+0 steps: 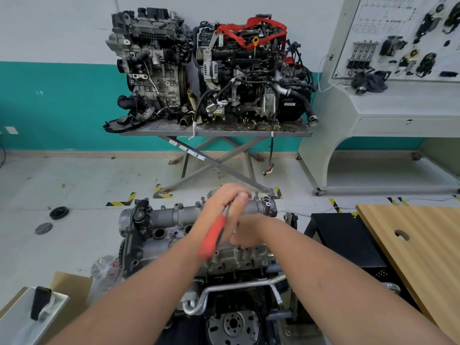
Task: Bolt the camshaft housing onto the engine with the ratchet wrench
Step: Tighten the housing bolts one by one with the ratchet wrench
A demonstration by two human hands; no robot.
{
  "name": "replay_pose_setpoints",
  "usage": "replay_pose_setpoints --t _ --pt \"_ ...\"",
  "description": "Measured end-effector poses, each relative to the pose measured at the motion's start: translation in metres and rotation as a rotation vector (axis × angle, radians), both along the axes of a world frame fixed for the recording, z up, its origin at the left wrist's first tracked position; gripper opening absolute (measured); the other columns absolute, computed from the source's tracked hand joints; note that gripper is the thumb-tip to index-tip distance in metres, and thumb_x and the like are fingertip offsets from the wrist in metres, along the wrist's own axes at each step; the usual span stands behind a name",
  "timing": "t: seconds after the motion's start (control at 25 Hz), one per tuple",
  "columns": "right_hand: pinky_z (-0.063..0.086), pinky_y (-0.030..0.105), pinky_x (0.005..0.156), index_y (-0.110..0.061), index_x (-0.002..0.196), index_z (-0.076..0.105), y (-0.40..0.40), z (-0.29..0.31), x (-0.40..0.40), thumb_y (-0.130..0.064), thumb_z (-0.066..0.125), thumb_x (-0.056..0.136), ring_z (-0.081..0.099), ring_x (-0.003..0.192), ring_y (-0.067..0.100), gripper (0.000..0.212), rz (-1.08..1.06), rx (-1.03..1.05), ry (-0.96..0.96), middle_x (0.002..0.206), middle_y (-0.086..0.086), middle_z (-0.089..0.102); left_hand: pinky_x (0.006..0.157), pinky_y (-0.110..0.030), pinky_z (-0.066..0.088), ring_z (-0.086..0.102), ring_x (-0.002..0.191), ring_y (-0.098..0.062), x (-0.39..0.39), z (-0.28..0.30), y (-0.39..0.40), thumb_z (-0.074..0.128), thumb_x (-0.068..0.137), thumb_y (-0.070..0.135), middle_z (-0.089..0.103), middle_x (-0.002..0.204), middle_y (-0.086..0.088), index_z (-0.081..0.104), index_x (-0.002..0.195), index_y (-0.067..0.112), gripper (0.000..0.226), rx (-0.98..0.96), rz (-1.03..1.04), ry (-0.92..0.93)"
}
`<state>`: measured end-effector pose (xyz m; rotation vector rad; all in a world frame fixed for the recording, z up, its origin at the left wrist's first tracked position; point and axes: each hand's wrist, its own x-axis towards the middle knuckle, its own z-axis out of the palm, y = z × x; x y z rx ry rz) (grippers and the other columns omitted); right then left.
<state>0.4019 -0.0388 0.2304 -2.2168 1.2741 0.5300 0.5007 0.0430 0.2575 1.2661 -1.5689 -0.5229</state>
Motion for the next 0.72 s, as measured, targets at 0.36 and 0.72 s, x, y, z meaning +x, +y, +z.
replay_pose_setpoints --t 0.36,0.72 --pt "0.057 0.049 0.089 -0.009 0.102 0.064 0.004 0.001 -0.006 -0.028 0.044 0.090 0.069 0.094 0.032 0.030 0.050 0.018 0.039 0.103 0.011 0.071 0.051 -0.027 0.050 0.065 0.055 -0.015 -0.014 0.024 -0.027 0.054 0.101 0.033 0.070 0.067 -0.002 0.060 0.099 0.008 0.025 0.561 0.203 1.063" --pt "0.049 0.042 0.094 -0.020 0.092 0.052 0.003 -0.002 -0.007 -0.036 0.047 0.089 0.052 0.096 0.028 0.017 0.110 -0.075 0.085 0.100 0.004 0.055 0.061 -0.033 0.045 0.056 0.070 -0.019 -0.014 0.055 -0.034 0.036 0.105 0.033 0.058 0.080 -0.001 0.050 0.090 0.016 0.026 0.480 0.125 -0.675"
